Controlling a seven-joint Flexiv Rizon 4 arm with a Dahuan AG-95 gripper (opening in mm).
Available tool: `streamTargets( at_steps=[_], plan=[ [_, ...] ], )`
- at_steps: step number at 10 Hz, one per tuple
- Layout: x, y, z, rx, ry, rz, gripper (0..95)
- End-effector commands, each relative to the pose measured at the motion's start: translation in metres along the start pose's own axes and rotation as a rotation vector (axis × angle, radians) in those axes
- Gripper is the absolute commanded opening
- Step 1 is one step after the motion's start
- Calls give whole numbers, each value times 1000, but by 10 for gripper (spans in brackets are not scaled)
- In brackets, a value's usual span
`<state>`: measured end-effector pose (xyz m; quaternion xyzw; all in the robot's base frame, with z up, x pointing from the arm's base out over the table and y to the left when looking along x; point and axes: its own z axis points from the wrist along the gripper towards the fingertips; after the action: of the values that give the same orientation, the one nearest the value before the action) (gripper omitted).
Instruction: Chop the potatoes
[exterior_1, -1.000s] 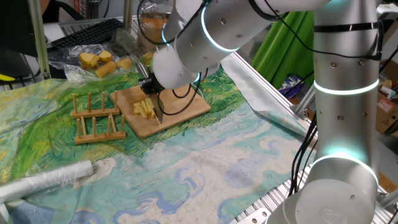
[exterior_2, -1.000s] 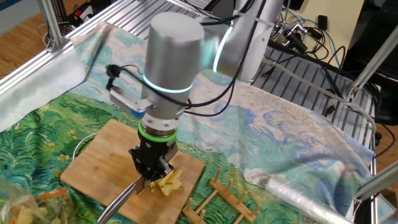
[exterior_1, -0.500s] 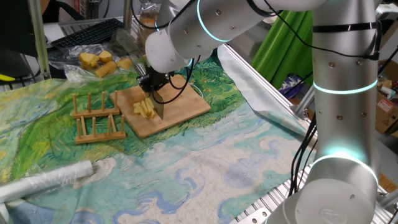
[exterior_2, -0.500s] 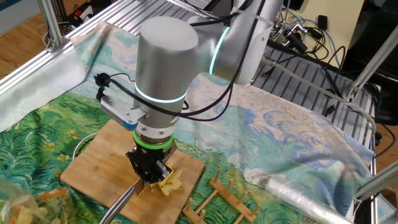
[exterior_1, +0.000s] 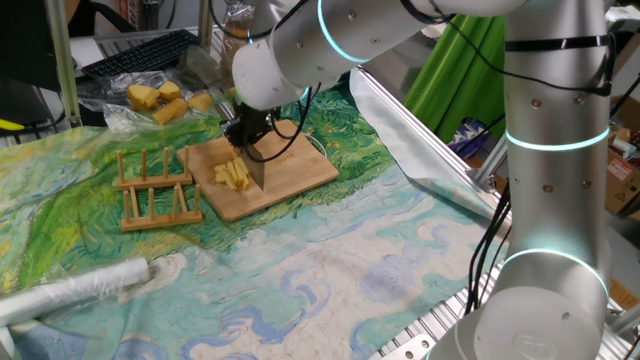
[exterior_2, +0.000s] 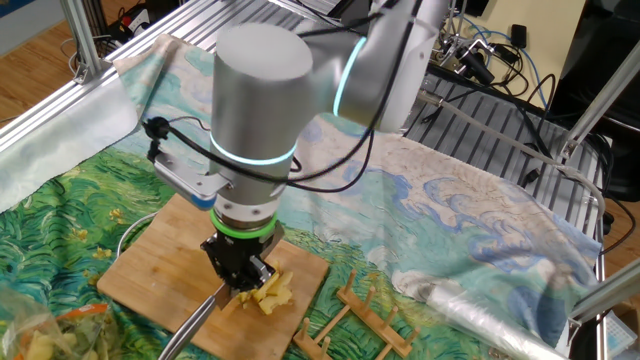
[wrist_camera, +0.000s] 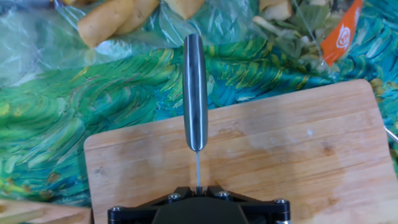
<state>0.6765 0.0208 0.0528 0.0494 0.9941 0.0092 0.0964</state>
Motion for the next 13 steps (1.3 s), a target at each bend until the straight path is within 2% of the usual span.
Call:
streamTargets(
  at_steps=[1, 4, 5, 13],
  plan=[
    [-1, -2, -10, 5, 11, -2, 0],
    [-1, -4, -22, 10, 29, -8, 0],
    [-1, -5, -25, 13, 26, -11, 0],
    [0, -10, -23, 15, 18, -9, 0]
  ],
)
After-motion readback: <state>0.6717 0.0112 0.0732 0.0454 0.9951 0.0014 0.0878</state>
